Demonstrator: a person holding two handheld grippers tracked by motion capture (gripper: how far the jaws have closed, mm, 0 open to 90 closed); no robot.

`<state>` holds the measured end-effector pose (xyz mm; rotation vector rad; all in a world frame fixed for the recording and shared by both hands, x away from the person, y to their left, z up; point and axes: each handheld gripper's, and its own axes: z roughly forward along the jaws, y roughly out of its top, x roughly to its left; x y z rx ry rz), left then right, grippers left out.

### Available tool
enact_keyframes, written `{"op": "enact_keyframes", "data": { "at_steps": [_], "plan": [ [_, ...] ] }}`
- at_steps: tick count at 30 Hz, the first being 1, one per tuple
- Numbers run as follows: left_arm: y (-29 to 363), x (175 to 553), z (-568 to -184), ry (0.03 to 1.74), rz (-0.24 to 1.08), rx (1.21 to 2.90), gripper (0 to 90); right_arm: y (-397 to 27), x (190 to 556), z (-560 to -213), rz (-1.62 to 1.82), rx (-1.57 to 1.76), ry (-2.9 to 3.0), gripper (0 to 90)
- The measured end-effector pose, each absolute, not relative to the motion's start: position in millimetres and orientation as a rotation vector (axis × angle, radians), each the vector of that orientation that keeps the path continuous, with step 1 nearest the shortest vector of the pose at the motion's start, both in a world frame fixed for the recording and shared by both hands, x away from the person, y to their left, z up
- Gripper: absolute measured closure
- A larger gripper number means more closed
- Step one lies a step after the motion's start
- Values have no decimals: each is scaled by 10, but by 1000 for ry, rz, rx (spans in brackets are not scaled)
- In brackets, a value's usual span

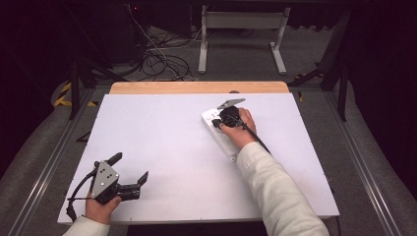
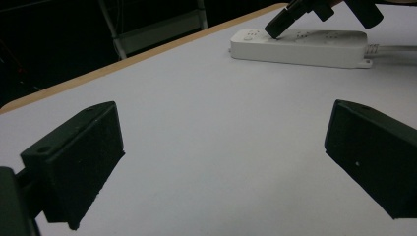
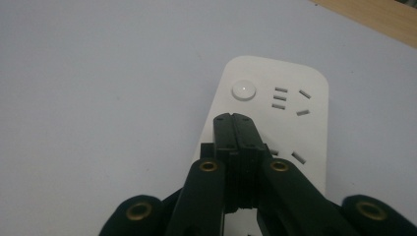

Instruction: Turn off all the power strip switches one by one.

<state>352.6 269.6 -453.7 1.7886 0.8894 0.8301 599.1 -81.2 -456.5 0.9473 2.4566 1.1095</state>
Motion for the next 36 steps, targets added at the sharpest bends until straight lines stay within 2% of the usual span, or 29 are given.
{"op": "enact_keyframes", "data": {
  "at_steps": [36],
  "plan": [
    [2684,3537,-4544,889,821,1803,17,-800,5986,-4599,1111,979,2439,900]
  ]
}}
